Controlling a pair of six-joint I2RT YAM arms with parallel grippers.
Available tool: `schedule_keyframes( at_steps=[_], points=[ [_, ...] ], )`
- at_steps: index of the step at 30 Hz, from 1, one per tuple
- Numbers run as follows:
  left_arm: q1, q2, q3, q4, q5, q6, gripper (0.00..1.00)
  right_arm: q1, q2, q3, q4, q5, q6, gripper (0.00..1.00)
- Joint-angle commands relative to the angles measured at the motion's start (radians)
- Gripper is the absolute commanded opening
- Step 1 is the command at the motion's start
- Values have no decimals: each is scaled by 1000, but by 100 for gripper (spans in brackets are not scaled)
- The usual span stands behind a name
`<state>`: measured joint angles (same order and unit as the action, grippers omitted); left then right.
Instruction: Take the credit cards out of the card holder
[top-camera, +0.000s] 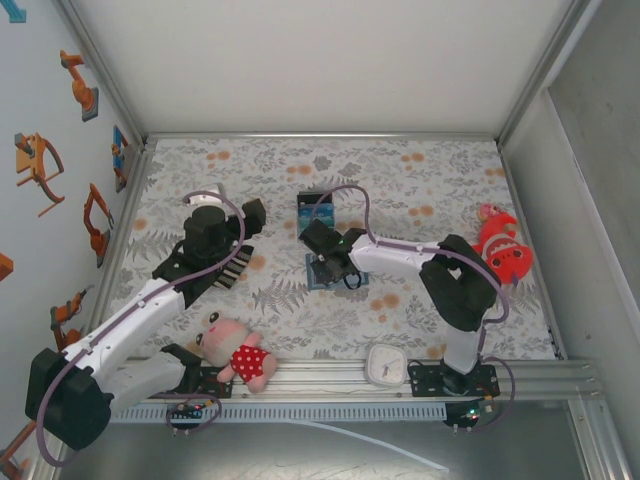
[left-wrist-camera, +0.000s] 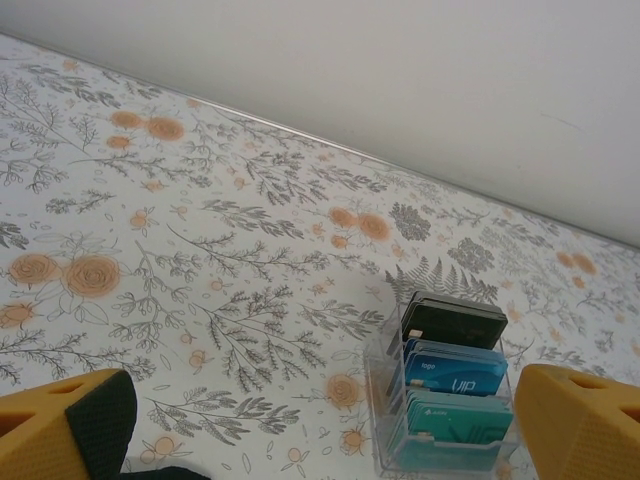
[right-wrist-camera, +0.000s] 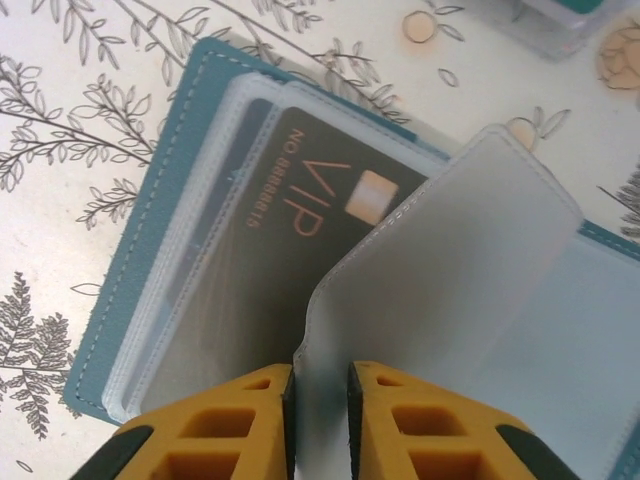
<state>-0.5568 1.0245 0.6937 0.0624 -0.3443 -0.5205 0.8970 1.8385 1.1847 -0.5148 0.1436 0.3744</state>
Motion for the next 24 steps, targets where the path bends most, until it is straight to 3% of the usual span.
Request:
schedule_keyframes(
  at_steps=[1,15,24],
  points=[
    [-1,5,36,-23,3,-8,97,-7,-58,-23,10,42,20,20],
    [-49,59,83,-35,51,73,99,-68,-213,-163,54,122,104,19],
    [-168,182,165,-132,-13,162,97,-126,-301,-244,75,117,134,21]
  ],
)
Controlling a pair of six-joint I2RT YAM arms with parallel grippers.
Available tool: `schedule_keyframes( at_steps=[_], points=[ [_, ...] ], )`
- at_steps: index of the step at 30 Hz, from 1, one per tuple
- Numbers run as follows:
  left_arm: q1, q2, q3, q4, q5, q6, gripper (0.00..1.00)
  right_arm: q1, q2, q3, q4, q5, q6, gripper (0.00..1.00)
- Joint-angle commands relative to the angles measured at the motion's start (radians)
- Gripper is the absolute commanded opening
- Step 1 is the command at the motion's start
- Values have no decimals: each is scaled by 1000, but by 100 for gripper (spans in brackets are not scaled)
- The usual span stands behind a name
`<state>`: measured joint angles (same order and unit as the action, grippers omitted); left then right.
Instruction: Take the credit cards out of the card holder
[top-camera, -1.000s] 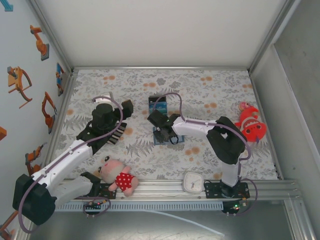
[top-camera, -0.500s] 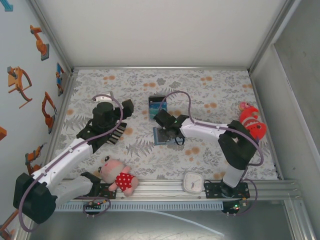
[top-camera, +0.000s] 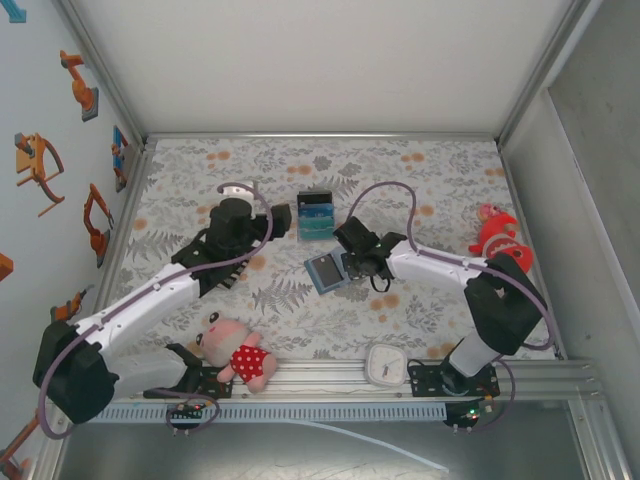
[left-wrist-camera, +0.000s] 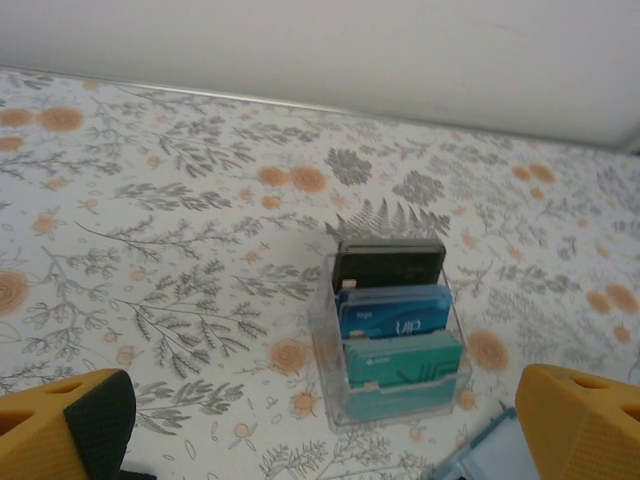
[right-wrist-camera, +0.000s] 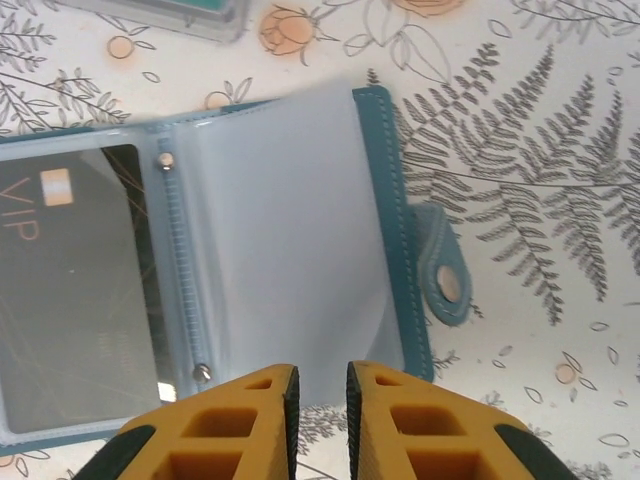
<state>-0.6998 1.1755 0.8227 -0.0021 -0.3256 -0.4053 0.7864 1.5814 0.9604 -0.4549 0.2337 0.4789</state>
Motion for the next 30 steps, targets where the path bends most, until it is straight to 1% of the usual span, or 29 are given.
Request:
schedule_keyframes(
  at_steps=[1,8,11,13,14,16,17,18,20,24,26,27,30],
  points=[
    [-32,44,39,-79,-32,41,96,-25,-52,-25,15,26,32,21],
    [-108,136,22,-163,-73,-43,93,-130,-133,-63,16,-24,42,32],
    [-145,178,4,-171,-88,-82,91,-154,-167,-53,18,-66,30,32],
    [-163,213,-3,-167,-83,-107,90,-156,-179,-40,29,-116,15,32],
    [-172,235,-8,-156,-72,-115,87,-156,-179,-31,36,-153,11,32],
    [-187,278,-7,-138,-62,-127,86,-156,-165,-11,50,-233,1,32],
    [-194,302,-5,-132,-64,-129,85,-156,-152,-2,56,-271,0,32],
    [-197,320,-4,-125,-61,-129,82,-156,-140,5,63,-311,1,31],
    [-202,357,-5,-102,-62,-128,80,-156,-106,18,80,-377,6,31],
    [-204,408,-13,-46,-39,-108,79,-156,-26,56,88,-456,3,30],
    [-204,433,-12,-18,-19,-91,78,-156,25,85,77,-486,-7,27],
    [-203,446,-10,-10,-12,-85,74,-156,46,96,74,-497,-10,27],
    [-204,484,-1,2,7,-76,73,-157,105,121,75,-530,-19,27]
  ],
)
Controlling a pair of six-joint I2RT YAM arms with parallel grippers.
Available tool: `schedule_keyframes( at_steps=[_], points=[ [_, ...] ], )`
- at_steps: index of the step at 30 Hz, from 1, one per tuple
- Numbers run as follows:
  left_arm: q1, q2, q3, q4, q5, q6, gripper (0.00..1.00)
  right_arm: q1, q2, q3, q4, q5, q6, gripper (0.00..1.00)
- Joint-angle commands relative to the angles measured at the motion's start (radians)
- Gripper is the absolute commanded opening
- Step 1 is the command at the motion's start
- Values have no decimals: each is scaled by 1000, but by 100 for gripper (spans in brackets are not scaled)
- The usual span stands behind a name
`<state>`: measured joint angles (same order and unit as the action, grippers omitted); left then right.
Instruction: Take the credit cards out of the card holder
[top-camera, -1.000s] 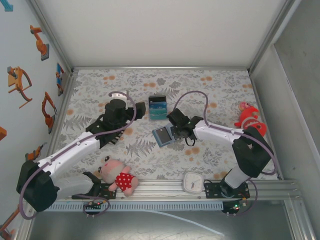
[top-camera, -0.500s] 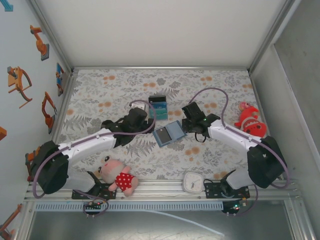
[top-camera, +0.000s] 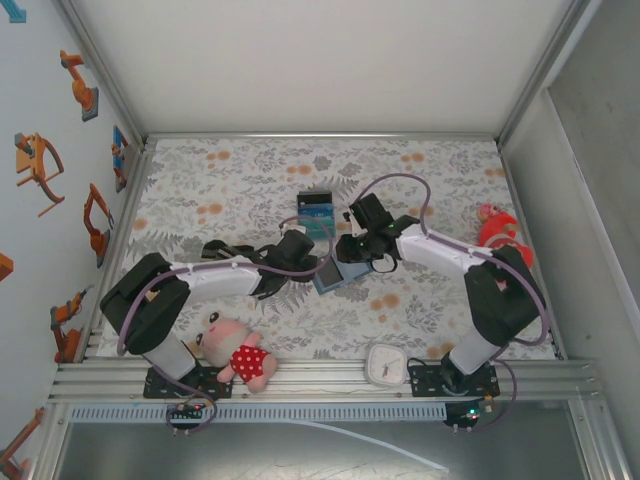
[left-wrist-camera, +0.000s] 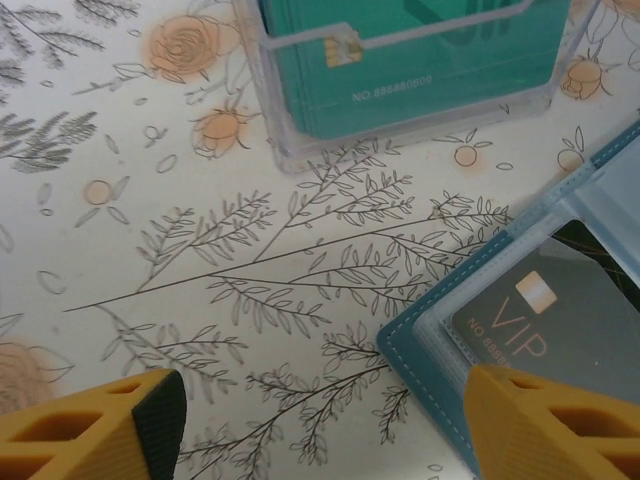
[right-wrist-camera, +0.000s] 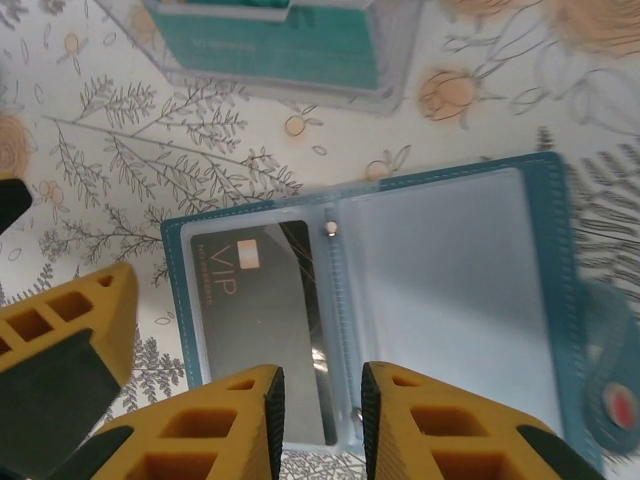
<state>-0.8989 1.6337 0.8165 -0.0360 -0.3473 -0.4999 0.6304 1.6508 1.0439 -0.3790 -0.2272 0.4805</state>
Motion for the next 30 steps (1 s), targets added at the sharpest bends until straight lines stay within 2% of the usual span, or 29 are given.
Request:
schedule_keyframes(
  at_steps=[1,13,30],
  points=[
    [-5,36,5,40,35,20,73,-3,52,44,2,-78,-22,26],
    [-6,118,47,-11,26,64,72,-36,144,48,39,-168,-4,18],
    [-6,136,59,-35,20,116,71,-77,161,-45,140,-246,42,18]
  ],
)
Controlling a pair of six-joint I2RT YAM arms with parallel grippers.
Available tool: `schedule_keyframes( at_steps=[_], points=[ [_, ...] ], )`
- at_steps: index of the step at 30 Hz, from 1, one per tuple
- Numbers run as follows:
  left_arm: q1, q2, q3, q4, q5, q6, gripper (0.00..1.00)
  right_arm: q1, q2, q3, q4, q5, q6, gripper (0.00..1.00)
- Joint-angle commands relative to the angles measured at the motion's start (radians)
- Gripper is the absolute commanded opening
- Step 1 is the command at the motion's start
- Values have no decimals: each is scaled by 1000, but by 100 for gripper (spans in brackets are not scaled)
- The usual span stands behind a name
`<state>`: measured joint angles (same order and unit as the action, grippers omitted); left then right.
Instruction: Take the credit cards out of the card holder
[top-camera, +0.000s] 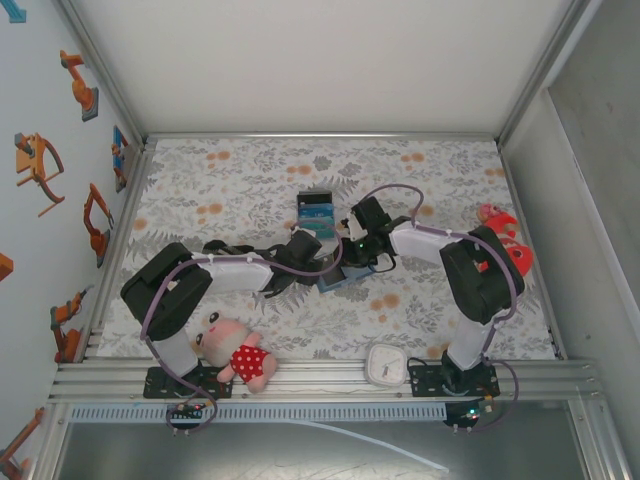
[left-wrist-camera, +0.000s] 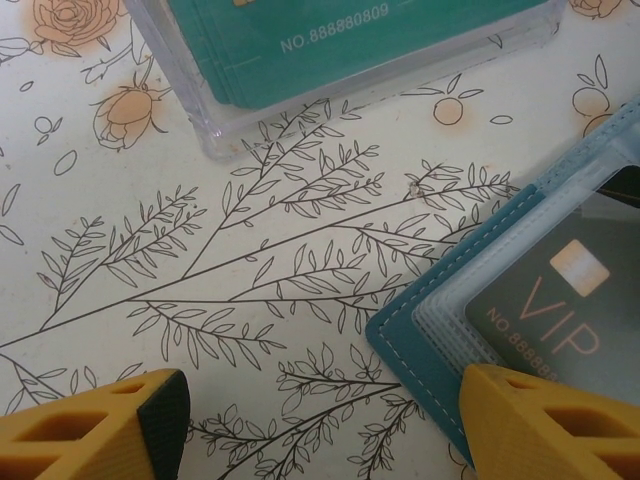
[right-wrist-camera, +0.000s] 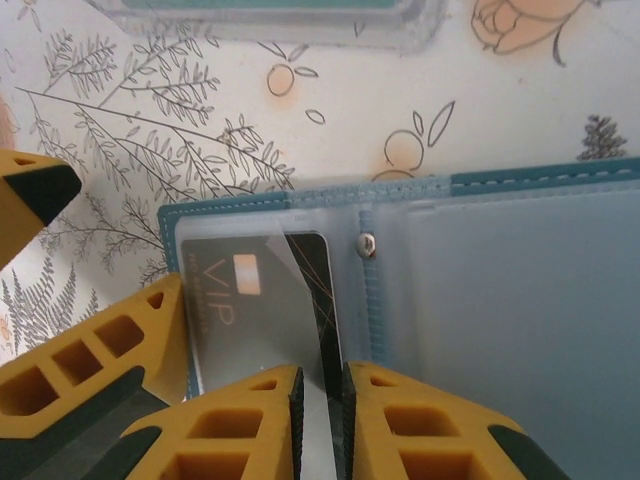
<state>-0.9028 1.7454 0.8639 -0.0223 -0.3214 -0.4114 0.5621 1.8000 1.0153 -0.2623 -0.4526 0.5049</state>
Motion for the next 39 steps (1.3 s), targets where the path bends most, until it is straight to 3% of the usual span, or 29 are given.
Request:
schedule_keyframes(
  at_steps=[1,10,21,30,39],
  points=[
    [-2,23,12,-51,-8,28,71,-9,14,-21,27,-24,20,18],
    [-4,22,14,-66,-16,36,71,-13,2,-51,67,-71,47,18],
    [-11,15,16,-111,-34,44,71,-37,-87,-196,363,-262,222,18],
    [-16,25,30,-134,-47,45,71,-58,-76,-237,467,-294,282,16],
    [-18,32,39,-145,-54,49,71,-71,-83,-261,506,-306,296,4]
  ],
)
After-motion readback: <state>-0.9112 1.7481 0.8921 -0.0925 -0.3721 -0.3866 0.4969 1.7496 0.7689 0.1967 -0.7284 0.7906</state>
